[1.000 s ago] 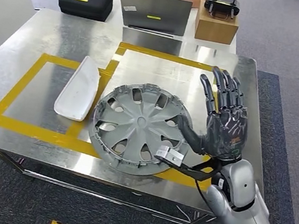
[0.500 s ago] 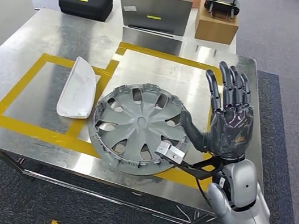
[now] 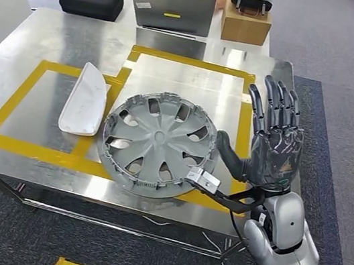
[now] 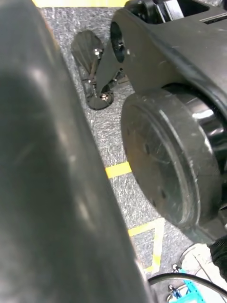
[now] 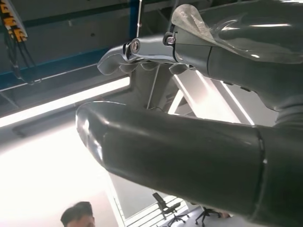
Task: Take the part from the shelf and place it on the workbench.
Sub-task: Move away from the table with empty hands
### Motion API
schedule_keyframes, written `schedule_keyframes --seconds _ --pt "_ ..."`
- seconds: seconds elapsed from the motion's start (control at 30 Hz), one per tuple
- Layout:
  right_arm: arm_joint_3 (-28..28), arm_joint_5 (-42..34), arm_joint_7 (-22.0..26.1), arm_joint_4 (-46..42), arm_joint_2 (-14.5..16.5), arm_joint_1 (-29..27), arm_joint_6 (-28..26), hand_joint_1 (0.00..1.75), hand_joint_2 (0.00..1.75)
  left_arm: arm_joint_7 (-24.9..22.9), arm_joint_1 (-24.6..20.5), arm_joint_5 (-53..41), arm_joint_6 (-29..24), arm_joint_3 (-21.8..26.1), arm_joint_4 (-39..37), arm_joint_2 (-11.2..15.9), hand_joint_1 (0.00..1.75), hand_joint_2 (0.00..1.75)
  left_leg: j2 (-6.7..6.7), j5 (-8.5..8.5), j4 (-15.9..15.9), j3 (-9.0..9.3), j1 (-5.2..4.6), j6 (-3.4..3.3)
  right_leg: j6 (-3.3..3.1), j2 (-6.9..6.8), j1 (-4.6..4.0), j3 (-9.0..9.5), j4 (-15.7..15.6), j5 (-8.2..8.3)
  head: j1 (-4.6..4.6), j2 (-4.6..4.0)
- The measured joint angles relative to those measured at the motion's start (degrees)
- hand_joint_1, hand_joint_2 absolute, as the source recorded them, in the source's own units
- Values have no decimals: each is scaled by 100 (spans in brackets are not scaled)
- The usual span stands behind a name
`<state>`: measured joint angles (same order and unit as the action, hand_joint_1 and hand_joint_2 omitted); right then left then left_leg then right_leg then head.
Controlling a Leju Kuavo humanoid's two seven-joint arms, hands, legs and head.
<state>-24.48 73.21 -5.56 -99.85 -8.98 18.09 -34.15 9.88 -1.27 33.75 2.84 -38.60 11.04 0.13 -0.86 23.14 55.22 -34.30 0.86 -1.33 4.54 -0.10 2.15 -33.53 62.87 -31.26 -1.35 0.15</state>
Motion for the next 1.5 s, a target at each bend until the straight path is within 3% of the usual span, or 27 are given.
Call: schedule_keyframes --seconds 0.07,0.1,0.2,0.23,0.3,0.37,0.4,0.47,0.5,0.57,0.63,0.7,0.73,0.8,0.87,0.9,0.93,1.0,1.07,1.1,1.17,1.23,1.27,1.33,1.4,1.43,1.5 --pt "-1 17 -32 -15 5 -12 19 0 0 0 -4 -9 -1 0 0 8 0 0 -3 3 137 -106 18 98 -1 -11 10 357 -520 115 -13 0" --pt "1 28 -49 -22 8 -22 25 0 0 0 -4 -14 -1 0 0 12 0 0 2 -7 197 -144 14 144 -37 0 4 396 -575 98 -14 0" --pt "10 58 -98 -38 10 -86 40 0 0 0 22 -22 0 0 0 1 0 0 17 -18 284 -222 26 244 -221 27 -4 258 -473 148 -2 -1" --pt "12 64 -108 -45 9 -112 44 0 0 -1 31 -24 0 0 0 -3 0 0 20 104 379 -271 33 267 -282 26 -4 205 -465 187 7 -1" --pt "13 69 -118 -63 10 -156 47 0 0 -2 34 -26 0 0 0 -10 0 0 28 627 930 -450 38 293 -377 24 -17 95 -464 292 35 -1" --pt "13 72 -119 -73 9 -201 48 0 0 -2 31 -27 -1 0 0 -13 0 0 32 1125 1691 -609 33 292 -414 27 -50 -43 -462 398 47 -1" --pt "13 75 -123 -74 9 -223 49 0 0 -2 30 -27 -2 0 0 -14 0 0 34 1200 1913 -599 27 274 -422 27 -71 -117 -460 454 48 -1" --pt "22 89 -142 -96 9 -266 49 0 0 -2 28 -31 -11 0 0 -18 0 0 40 1026 1768 -304 2 200 -420 32 -107 -262 -458 569 47 -1" --pt "34 96 -155 -122 9 -293 49 0 0 -2 25 -35 -19 0 1 -21 0 0 53 894 1439 -23 -19 144 -411 37 -120 -327 -458 628 46 -1" --pt "80 105 -176 -195 7 -370 44 0 0 -3 14 -49 -44 0 2 -32 0 0 92 843 592 604 -72 44 -371 41 -144 -408 -460 732 41 -1" --pt "132 115 -192 -257 -2 -446 37 0 0 -12 7 -67 -69 -1 2 -54 0 0 117 894 132 880 -117 21 -315 33 -145 -434 -495 854 39 0" --pt "182 135 -209 -300 -26 -542 35 0 0 -48 10 -75 -99 -2 2 -100 0 0 103 803 73 813 -127 7 -250 31 -126 -451 -550 955 42 -1" --pt "211 145 -220 -317 -44 -603 36 0 0 -71 16 -75 -129 -2 2 -126 0 0 88 739 54 755 -123 -29 -221 29 -119 -498 -516 879 37 -1" --pt "270 164 -236 -344 -81 -715 42 0 0 -101 28 -75 -181 -2 1 -178 0 0 53 589 29 607 -116 -109 -187 23 -113 -651 -146 412 18 -1" --pt "303 172 -249 -354 -98 -789 46 0 0 -105 34 -76 -199 -2 1 -222 0 0 36 455 36 433 -150 -158 -176 17 -121 -818 610 -162 2 0" --pt "315 172 -253 -355 -105 -827 47 0 0 -105 34 -76 -199 -2 1 -245 0 0 25 383 40 337 -171 -171 -177 17 -133 -844 953 -283 1 0" --pt "324 172 -255 -355 -113 -862 47 0 0 -105 34 -77 -199 -2 1 -262 0 0 16 315 45 242 -191 -180 -189 16 -148 -795 1141 -259 1 0" --pt "333 173 -256 -357 -124 -909 49 0 0 -105 34 -77 -199 -2 1 -282 0 0 1 195 58 86 -229 -188 -251 16 -191 -423 939 35 1 0" --pt "345 185 -262 -384 -134 -921 61 0 0 -105 30 -77 -200 -2 3 -307 0 0 -4 100 79 -14 -260 -184 -372 0 -254 273 70 158 3 0" --pt "356 192 -267 -405 -138 -924 67 0 0 -105 30 -77 -201 -2 5 -321 0 0 -6 47 88 -52 -269 -174 -421 -12 -280 592 -379 118 7 0" --pt "390 204 -283 -439 -143 -959 73 0 0 -114 34 -78 -202 -2 7 -344 0 0 -12 -64 93 -117 -258 -135 -473 -28 -322 868 -847 31 8 0" --pt "426 213 -303 -446 -145 -1032 70 0 0 -137 51 -79 -204 -2 6 -341 0 0 -4 -138 80 -168 -252 -82 -496 -30 -307 825 -953 105 -2 -1" --pt "439 218 -312 -448 -146 -1071 68 0 0 -150 64 -79 -208 -2 6 -341 0 0 15 -50 141 -206 -247 -34 -512 -33 -279 797 -993 164 -1 -1" --pt "459 232 -324 -451 -146 -1131 64 0 0 -166 92 -79 -219 -2 7 -342 0 0 54 442 615 -356 -187 85 -541 -40 -225 703 -1017 286 9 -1" --pt "487 239 -339 -451 -146 -1196 64 0 0 -170 105 -79 -225 -2 7 -340 0 0 64 930 1377 -521 -92 195 -539 -41 -192 520 -978 395 24 -1" --pt "503 237 -348 -451 -146 -1236 65 0 0 -170 102 -79 -226 -2 7 -339 0 0 64 975 1629 -534 -52 233 -511 -41 -171 428 -945 442 26 -1" --pt "540 212 -368 -454 -146 -1324 71 0 0 -170 97 -79 -229 -2 8 -338 0 0 64 741 1598 -307 23 307 -439 -41 -108 234 -853 519 28 -1"
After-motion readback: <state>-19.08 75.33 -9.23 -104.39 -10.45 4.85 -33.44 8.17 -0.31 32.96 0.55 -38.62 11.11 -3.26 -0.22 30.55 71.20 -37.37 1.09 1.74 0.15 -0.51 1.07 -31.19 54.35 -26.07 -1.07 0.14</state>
